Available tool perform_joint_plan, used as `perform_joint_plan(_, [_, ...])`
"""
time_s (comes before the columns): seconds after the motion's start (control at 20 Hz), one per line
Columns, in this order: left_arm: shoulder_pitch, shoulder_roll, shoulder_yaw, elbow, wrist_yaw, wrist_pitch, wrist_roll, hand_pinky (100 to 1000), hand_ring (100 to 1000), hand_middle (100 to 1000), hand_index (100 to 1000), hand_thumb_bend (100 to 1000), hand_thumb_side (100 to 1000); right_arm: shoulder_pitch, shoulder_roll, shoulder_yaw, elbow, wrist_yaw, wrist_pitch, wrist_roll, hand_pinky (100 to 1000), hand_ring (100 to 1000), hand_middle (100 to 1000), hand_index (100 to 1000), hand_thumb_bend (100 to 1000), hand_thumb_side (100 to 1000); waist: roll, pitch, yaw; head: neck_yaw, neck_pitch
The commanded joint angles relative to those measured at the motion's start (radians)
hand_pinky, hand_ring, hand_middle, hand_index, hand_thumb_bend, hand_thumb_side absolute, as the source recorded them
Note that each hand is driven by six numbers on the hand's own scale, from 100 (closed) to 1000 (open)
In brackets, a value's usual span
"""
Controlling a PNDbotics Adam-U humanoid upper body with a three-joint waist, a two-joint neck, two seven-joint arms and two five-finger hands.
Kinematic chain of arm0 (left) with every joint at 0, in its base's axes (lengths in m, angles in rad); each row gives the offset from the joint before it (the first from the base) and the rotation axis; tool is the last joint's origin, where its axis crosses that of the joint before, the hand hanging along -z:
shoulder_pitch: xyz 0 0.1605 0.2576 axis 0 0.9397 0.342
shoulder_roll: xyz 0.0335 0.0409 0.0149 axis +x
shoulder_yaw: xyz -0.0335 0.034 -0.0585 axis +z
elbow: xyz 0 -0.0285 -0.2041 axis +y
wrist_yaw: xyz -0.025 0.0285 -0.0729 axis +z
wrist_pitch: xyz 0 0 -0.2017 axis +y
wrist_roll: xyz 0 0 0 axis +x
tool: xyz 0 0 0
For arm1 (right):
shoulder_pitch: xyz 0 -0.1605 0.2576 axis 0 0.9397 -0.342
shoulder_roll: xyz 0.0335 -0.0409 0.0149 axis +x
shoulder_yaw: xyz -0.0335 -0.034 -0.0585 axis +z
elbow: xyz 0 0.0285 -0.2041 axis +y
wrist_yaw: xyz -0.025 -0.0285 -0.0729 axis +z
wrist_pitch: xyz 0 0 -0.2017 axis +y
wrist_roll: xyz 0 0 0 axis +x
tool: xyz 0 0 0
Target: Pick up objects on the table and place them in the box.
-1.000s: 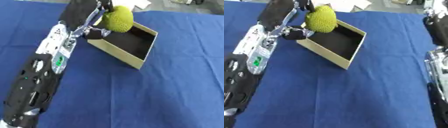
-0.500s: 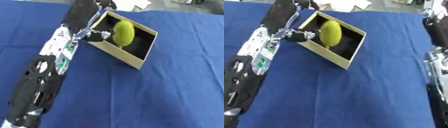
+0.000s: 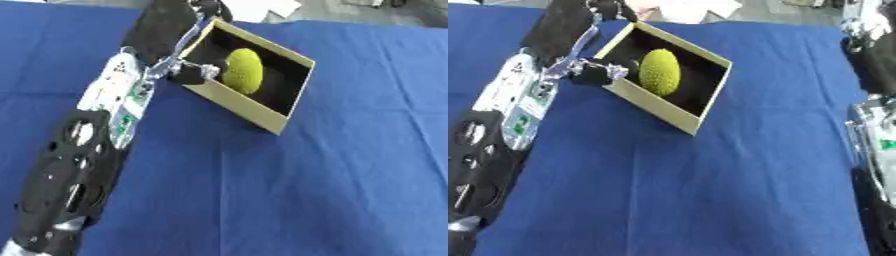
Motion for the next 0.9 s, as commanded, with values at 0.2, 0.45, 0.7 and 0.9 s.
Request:
perform_joint_plan(0.2, [0.023,0.109,-0.015,-0.185,0.109,0.005,0.001,449,548,558,652,671,100,0.000,-0.039,-0.009,-0.016,0.003,-0.001,-0.004,749,686,600,775,100,411,0.014,-0.024,0.013,-0.028,0.002])
perform_joint_plan(0.45, [0.078,0.227,-0.017,-0.340,0.244,0.030,-0.033,450,548,555,646,671,100,0.007,-0.050,-0.013,-0.016,0.011,-0.001,-0.012,749,685,600,775,100,409,0.020,-0.023,0.025,-0.048,0.004])
perform_joint_plan(0.7, [0.133,0.288,0.033,-0.401,0.300,0.068,-0.024,448,548,552,640,592,100,0.021,-0.071,-0.029,-0.016,0.025,-0.001,-0.027,748,685,601,775,100,405,0.026,-0.017,0.063,-0.102,0.005])
perform_joint_plan(0.9, [0.227,0.382,0.117,-0.486,0.358,0.123,0.032,437,540,544,632,468,100,0.021,-0.076,-0.035,-0.016,0.035,-0.003,-0.040,748,684,601,775,100,402,0.022,-0.011,0.074,-0.119,0.001])
